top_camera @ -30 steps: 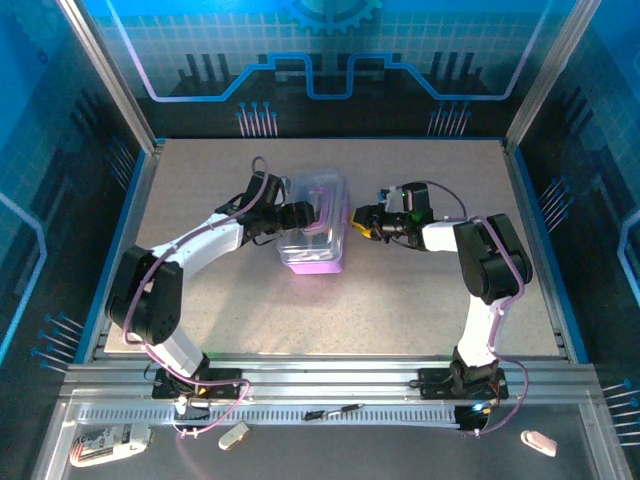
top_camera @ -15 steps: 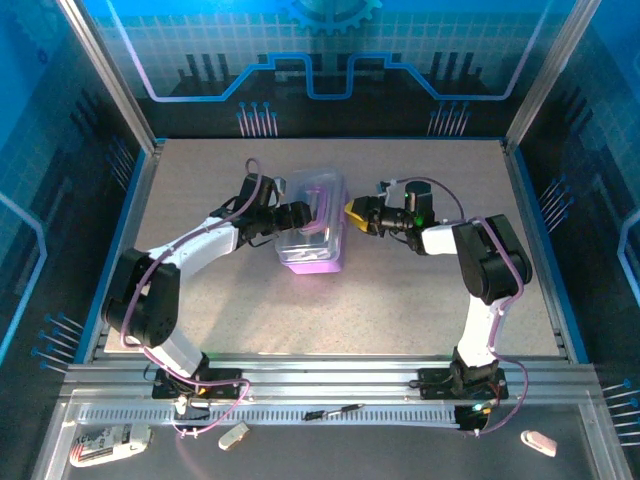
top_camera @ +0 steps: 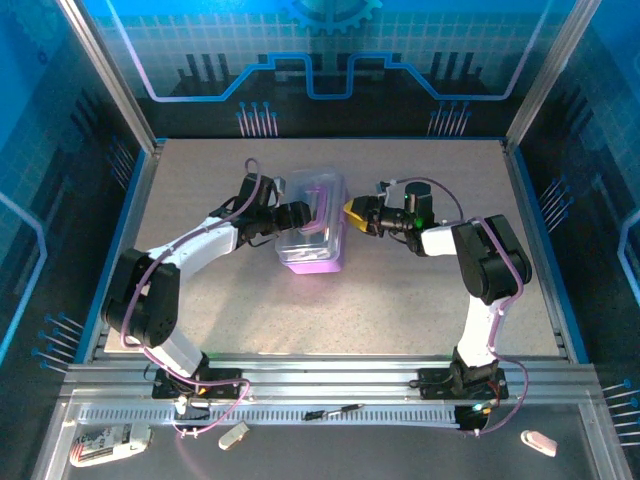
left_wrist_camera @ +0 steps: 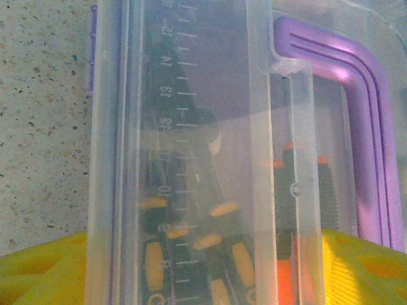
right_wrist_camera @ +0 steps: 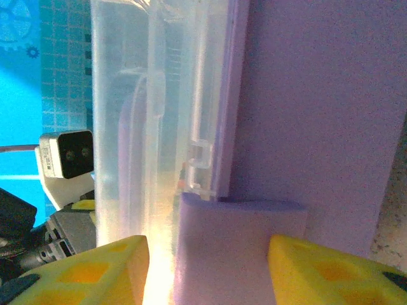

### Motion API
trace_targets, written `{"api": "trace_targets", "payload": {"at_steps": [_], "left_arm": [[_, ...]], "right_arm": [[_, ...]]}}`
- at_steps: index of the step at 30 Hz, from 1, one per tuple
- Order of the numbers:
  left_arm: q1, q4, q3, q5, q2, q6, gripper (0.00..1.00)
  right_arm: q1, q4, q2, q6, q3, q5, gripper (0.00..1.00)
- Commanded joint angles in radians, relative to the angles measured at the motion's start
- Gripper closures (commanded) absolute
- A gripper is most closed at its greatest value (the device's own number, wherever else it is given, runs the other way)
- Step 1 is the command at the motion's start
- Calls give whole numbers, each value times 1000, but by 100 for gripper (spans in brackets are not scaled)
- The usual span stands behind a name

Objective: Pack the tool kit

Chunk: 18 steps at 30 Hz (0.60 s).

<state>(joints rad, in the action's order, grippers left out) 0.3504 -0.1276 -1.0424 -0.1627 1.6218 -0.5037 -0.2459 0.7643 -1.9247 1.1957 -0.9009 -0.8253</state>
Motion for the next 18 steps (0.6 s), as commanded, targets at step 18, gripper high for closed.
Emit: {"api": "trace_targets", "payload": {"at_steps": [18], "left_arm": [[5,-205,60,-10,79,-3,30]], "right_arm": [[-32,198,-83,97,27,-60,39]]}}
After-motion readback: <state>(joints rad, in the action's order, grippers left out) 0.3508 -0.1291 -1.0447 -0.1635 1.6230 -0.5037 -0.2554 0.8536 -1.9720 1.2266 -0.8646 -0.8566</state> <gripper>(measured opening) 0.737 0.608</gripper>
